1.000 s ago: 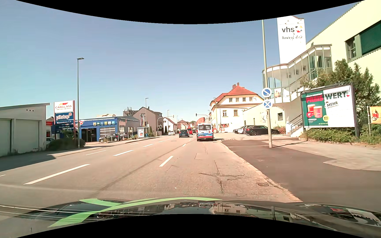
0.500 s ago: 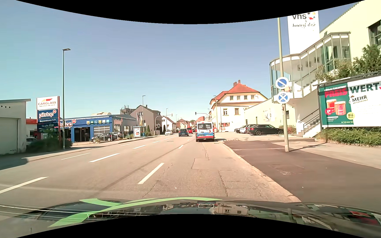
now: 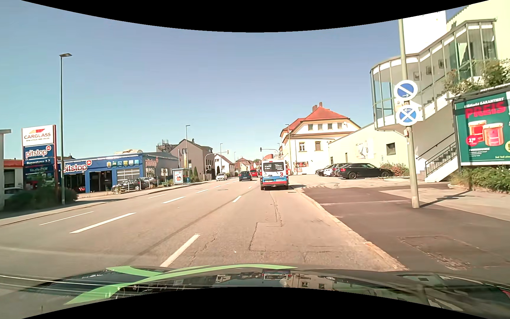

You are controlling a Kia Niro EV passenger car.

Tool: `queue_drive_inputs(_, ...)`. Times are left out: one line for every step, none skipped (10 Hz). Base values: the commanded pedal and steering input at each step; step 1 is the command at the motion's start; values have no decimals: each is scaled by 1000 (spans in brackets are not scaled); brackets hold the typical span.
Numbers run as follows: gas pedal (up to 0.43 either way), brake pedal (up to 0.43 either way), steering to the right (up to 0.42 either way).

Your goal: Follow the waypoints while adhering to traffic rules and regulations

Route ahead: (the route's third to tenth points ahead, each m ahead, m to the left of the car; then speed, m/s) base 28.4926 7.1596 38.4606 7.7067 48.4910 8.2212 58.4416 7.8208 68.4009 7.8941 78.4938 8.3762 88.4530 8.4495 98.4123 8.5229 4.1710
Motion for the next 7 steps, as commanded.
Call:
queue_drive_inputs(0,0,-9)
queue_drive_inputs(0,0,-9)
queue_drive_inputs(0,0,-9)
queue_drive_inputs(0,0,-5)
queue_drive_inputs(0,0,-4)
queue_drive_inputs(0,0,0)
queue_drive_inputs(0,0,7)
